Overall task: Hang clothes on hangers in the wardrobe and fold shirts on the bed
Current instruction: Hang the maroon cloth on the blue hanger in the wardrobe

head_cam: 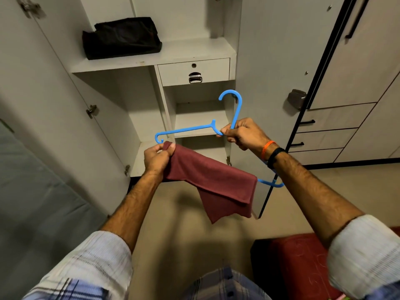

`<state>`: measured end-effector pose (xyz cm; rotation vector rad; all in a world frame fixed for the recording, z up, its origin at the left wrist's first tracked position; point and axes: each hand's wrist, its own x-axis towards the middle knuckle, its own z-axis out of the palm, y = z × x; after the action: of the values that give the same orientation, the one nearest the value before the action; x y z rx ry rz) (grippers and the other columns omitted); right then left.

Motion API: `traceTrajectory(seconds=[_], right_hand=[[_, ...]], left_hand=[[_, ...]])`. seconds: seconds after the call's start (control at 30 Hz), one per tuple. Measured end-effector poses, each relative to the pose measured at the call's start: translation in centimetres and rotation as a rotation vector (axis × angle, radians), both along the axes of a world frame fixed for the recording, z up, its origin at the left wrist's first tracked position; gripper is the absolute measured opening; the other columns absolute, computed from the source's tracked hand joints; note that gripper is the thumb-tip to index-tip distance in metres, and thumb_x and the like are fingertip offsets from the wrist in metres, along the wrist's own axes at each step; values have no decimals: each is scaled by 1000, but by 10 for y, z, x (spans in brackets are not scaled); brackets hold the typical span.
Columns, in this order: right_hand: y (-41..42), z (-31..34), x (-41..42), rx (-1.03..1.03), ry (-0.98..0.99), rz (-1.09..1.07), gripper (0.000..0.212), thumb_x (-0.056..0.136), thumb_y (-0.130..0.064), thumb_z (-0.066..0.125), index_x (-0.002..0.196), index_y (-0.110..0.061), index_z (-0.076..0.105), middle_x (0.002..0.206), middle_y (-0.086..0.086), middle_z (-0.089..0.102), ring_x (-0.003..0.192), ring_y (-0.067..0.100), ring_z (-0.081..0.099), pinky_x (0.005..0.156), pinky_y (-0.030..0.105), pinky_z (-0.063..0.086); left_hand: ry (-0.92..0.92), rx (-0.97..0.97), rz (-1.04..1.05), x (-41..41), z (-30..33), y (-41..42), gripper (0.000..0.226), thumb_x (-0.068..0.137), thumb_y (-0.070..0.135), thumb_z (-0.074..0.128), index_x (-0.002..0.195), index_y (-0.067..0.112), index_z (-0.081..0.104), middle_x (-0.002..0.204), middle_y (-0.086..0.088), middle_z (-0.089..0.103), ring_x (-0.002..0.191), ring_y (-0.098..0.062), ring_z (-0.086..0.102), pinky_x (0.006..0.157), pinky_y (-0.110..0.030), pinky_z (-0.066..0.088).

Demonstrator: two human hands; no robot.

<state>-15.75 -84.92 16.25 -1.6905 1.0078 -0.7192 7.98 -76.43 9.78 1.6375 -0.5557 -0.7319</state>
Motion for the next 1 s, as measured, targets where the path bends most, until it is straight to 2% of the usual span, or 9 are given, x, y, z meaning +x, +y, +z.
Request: traceTrajectory(seconds=[0.17, 0.27, 0.37, 0.43, 0.57, 0.67, 0.77, 0.9, 1.0], right_hand=[[4, 2, 3, -7, 27, -16, 25, 97, -19, 60, 97, 1, 74, 53, -4, 50, 41, 4, 36, 39, 18, 29], [6, 2, 5, -10, 34, -22, 25, 96, -20, 60, 97, 1, 73, 55, -2, 52, 41, 4, 37, 39, 18, 30], [7, 4, 5, -16, 13, -15, 24, 97, -19, 60, 96, -1, 74, 55, -1, 51, 42, 5, 36, 39, 18, 30], [9, 5, 5, -26, 15, -5, 23, 96, -19, 60, 96, -1, 74, 56, 0, 51, 41, 4, 36, 38, 17, 30], [12, 3, 5, -37, 63, 8, 23, 95, -19, 63, 95, 1, 74, 59, 1, 54, 37, 3, 37, 37, 16, 30], [13, 2, 0, -14, 47, -8, 22, 96, -17, 61, 98, 1, 73, 55, -2, 52, 37, 3, 38, 37, 15, 30], [13, 3, -5, 7, 10, -9, 22, 96, -16, 60, 97, 0, 74, 53, -1, 49, 38, 3, 35, 38, 16, 28], [11, 4, -7, 1, 39, -17, 20, 95, -18, 62, 92, -3, 75, 57, 3, 50, 41, 6, 34, 38, 19, 28], [11, 6, -12, -17, 64, -31, 20, 94, -19, 63, 92, -3, 75, 59, 4, 53, 40, 5, 36, 38, 17, 30]], left_hand=[[-446, 78, 38, 2, 5, 1, 44, 79, 25, 82, 116, 15, 61, 110, -2, 63, 99, -17, 59, 92, -31, 53], [-882, 142, -25, -3, 1, 3, 32, 86, 27, 75, 115, 18, 66, 120, -5, 56, 113, -20, 50, 100, -32, 41], [-1188, 78, -346, -4, -1, -1, 25, 93, 35, 62, 110, 20, 73, 112, -1, 68, 113, -22, 56, 107, -41, 39], [-1182, 110, -555, -10, 2, -1, 29, 94, 38, 62, 112, 19, 73, 109, -1, 72, 109, -22, 59, 105, -46, 41], [-1066, 210, -675, -10, 5, -4, 16, 90, 24, 69, 104, 18, 75, 98, 0, 73, 96, -17, 64, 95, -38, 52], [-996, 79, -628, -12, 8, -2, 14, 90, 12, 69, 100, 14, 77, 93, 2, 75, 85, -7, 62, 91, -29, 53], [-1044, -80, -623, -28, 17, -2, 16, 88, 13, 70, 103, 16, 77, 98, 5, 75, 89, -5, 60, 89, -21, 47], [-1206, 224, -762, -35, 23, -13, 25, 90, 27, 69, 114, 22, 70, 111, 3, 71, 106, -16, 62, 99, -36, 48], [-1225, 405, -764, -21, 22, -14, 23, 94, 38, 61, 111, 23, 68, 105, -1, 70, 101, -23, 62, 95, -42, 50]])
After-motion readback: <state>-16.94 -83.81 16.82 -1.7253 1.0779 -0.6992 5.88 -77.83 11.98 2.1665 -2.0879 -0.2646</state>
